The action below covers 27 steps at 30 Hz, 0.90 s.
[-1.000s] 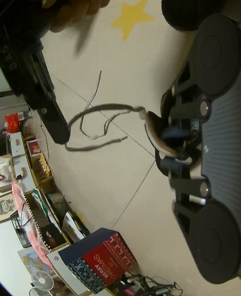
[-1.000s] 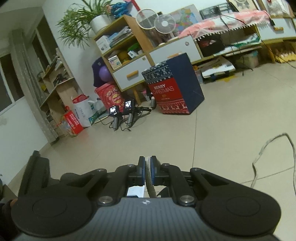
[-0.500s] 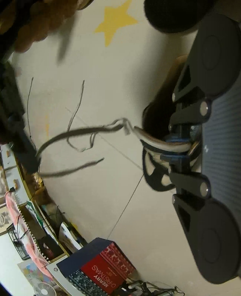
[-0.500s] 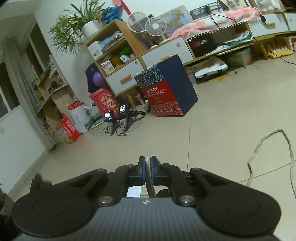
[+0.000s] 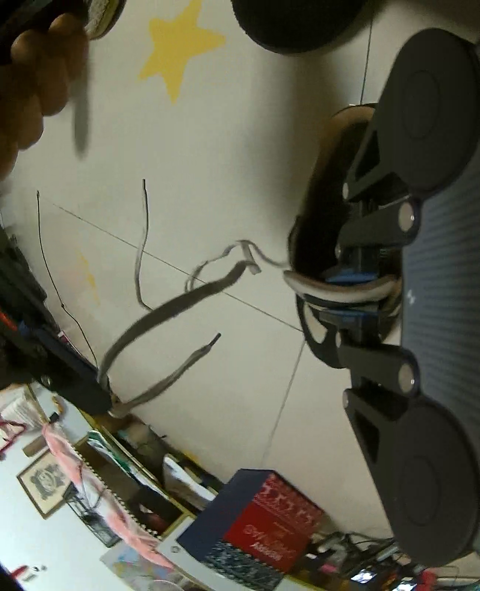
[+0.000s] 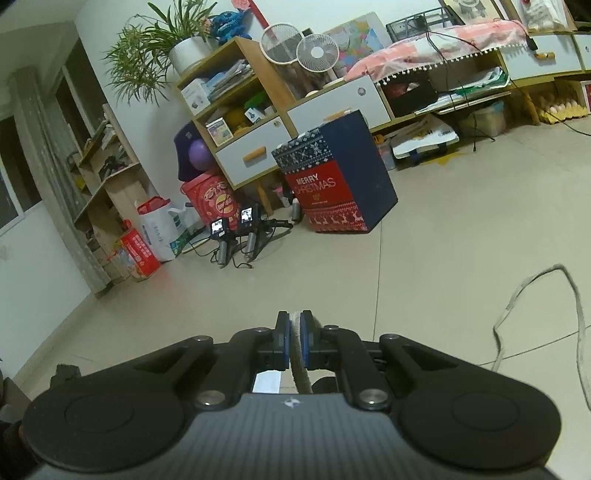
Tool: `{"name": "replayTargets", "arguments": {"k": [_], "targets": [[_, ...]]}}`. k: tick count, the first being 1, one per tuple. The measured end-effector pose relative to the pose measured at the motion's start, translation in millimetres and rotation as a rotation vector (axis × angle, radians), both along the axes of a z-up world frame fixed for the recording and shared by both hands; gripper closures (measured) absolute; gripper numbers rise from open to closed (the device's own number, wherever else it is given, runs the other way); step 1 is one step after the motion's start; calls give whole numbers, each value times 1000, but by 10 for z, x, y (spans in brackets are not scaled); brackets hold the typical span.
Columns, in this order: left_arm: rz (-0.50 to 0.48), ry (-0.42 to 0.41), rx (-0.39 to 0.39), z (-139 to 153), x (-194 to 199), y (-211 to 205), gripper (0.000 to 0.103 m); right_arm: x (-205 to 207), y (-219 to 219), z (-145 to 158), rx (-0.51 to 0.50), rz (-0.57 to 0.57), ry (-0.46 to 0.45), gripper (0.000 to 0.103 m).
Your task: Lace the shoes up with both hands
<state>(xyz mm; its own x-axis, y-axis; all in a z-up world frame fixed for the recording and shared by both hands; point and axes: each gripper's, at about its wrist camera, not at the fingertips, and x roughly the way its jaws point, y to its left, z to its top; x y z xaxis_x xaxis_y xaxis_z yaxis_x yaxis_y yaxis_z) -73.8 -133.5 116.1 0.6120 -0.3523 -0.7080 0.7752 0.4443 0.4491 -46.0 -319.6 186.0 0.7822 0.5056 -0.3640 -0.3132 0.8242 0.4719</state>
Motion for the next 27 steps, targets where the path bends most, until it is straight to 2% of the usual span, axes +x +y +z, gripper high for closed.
{"name": "replayTargets", "arguments": {"k": [2, 6, 11, 13, 15, 17, 18, 22, 25, 27], "targets": [[-5, 9, 2, -28, 27, -19, 87, -4, -18, 23, -5, 0, -5, 94], [-33, 82, 23, -138, 49, 3, 87, 17, -34, 78, -6, 12, -22, 94], [-72, 115, 39, -149, 2, 33, 85, 68, 14, 81, -9, 44, -24, 94], [-76, 158, 7, -78, 30, 77, 83, 63, 46, 86, -18, 69, -27, 94], [-92, 236, -81, 67, 51, 191, 82, 49, 75, 99, -31, 102, -34, 94], [-87, 262, -163, 236, 51, 340, 78, 51, 93, 98, -48, 141, -33, 94], [-57, 240, -172, 282, 54, 375, 72, 54, 99, 92, -58, 161, -30, 94], [140, 81, -167, 393, 235, 370, 73, 60, 135, 79, -84, 238, -11, 94], [137, -5, -175, 427, 241, 230, 73, 42, 148, 85, -55, 266, -8, 94], [114, -31, -197, 423, 215, 105, 72, 46, 143, 93, -23, 270, 3, 94]]}}
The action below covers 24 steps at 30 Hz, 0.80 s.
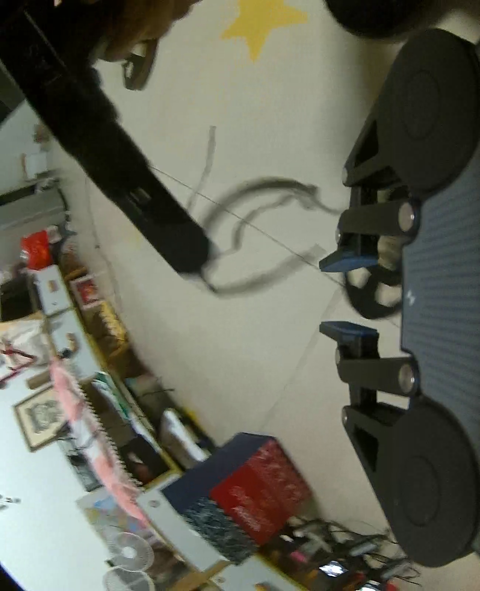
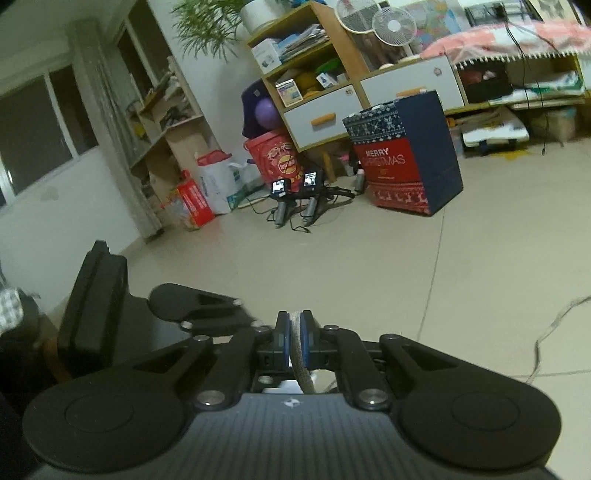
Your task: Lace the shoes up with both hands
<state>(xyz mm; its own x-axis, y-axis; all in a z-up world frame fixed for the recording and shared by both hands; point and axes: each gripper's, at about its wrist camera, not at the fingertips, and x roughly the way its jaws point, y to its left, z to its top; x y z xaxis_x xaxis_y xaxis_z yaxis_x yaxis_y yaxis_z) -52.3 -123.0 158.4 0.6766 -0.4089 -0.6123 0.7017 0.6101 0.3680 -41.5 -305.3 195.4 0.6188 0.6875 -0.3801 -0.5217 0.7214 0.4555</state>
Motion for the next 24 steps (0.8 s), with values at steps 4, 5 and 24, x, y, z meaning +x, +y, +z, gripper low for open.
{"name": "replayTargets", "arguments": {"k": [4, 5, 24], "targets": [[8, -60, 11, -21, -48, -207, 72, -1, -29, 6, 45, -9, 20, 94], [23, -67, 7, -9, -49, -222, 72, 1, -31, 1, 49, -12, 25, 94], [346, 106, -191, 108, 490, 456, 101, 215, 70, -175, -135, -159, 23, 94]]}}
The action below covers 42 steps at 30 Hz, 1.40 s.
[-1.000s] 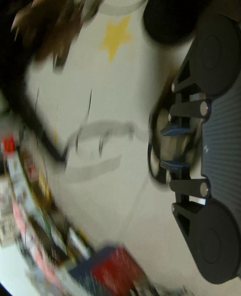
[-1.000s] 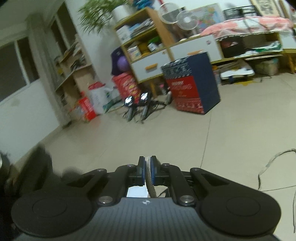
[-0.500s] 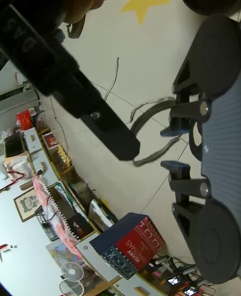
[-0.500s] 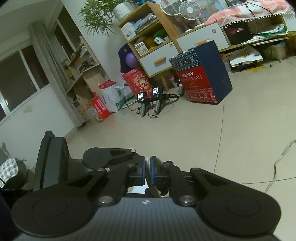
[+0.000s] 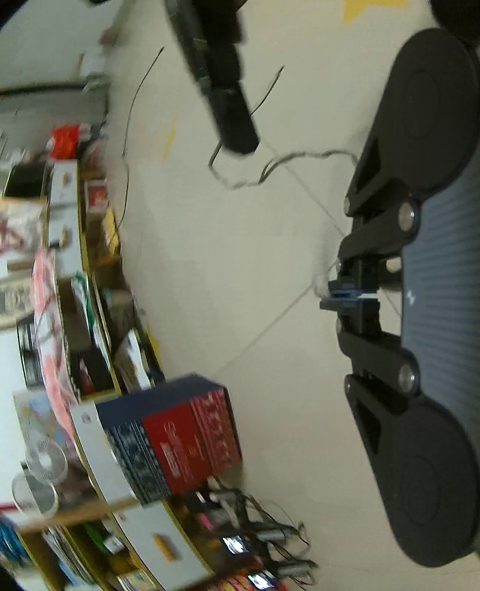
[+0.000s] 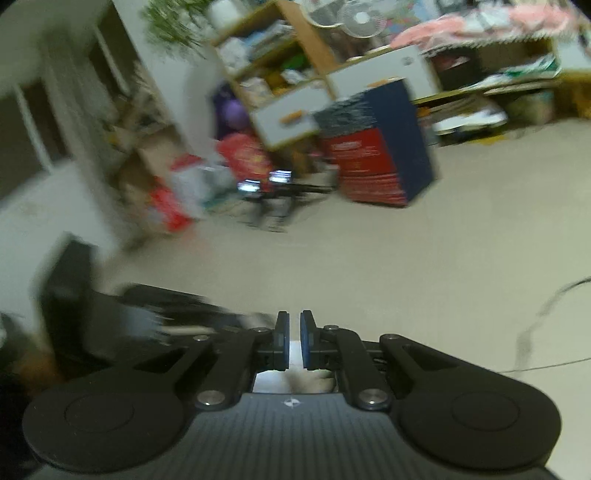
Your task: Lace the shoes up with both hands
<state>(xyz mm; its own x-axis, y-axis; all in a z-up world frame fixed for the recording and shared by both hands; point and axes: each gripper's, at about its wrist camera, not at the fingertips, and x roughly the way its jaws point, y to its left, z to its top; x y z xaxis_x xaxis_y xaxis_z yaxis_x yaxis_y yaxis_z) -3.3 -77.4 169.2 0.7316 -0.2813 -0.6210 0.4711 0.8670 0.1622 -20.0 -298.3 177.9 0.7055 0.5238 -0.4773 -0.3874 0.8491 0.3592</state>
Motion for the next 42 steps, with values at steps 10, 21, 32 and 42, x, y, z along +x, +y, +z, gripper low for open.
{"name": "replayTargets", "arguments": {"k": [10, 21, 32, 42], "targets": [[63, 15, -70, 225, 14, 155, 101, -345, 408, -281, -20, 195, 65, 74], [104, 83, -175, 283, 16, 281, 101, -235, 917, -547, -338, 147, -45, 73], [161, 153, -229, 143, 58, 416, 101, 19, 535, -522, -296, -39, -45, 97], [264, 327, -429, -302, 286, 647, 101, 461, 406, -646, -417, -127, -21, 96]]}}
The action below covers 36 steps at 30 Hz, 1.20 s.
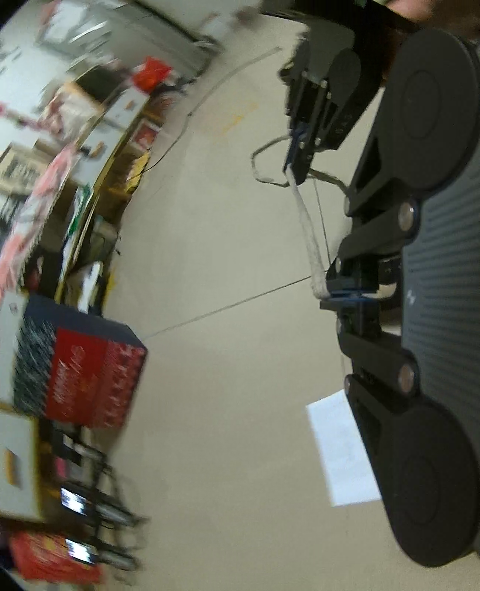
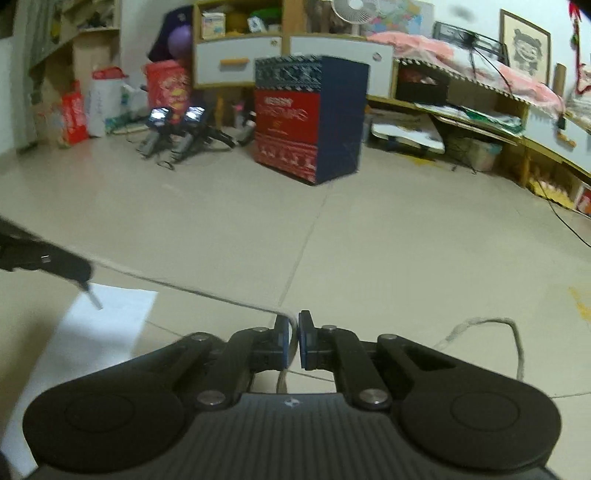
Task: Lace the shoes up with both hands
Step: 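Grasp the sneaker collar with the right tool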
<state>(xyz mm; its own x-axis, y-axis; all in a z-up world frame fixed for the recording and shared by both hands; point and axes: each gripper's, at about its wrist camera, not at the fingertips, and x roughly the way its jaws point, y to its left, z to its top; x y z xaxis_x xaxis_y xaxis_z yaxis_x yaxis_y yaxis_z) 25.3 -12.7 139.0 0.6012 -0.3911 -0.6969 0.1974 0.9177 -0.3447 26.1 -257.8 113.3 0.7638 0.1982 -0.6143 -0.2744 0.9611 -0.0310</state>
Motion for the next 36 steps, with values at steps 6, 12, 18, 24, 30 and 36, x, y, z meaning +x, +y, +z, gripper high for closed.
{"name": "replayTargets", "arguments": {"k": [6, 12, 18, 24, 30, 36], "targets": [[69, 47, -68, -125, 49, 116, 101, 33, -116, -95, 25, -54, 44, 95], [94, 53, -64, -112, -9, 192, 101, 32, -317, -164, 82, -112, 82, 93], [132, 61, -109, -103, 61, 342, 101, 13, -569, -248, 79, -238, 93, 93], [123, 88, -152, -151, 43, 224, 101, -247, -487, -180, 311, -83, 181, 88], [133, 146, -225, -268, 45, 125, 101, -439, 88, -53, 251, 246, 149, 91], [143, 185, -255, -421, 81, 83, 101, -323, 378, -208, 166, 292, 228, 91]]}}
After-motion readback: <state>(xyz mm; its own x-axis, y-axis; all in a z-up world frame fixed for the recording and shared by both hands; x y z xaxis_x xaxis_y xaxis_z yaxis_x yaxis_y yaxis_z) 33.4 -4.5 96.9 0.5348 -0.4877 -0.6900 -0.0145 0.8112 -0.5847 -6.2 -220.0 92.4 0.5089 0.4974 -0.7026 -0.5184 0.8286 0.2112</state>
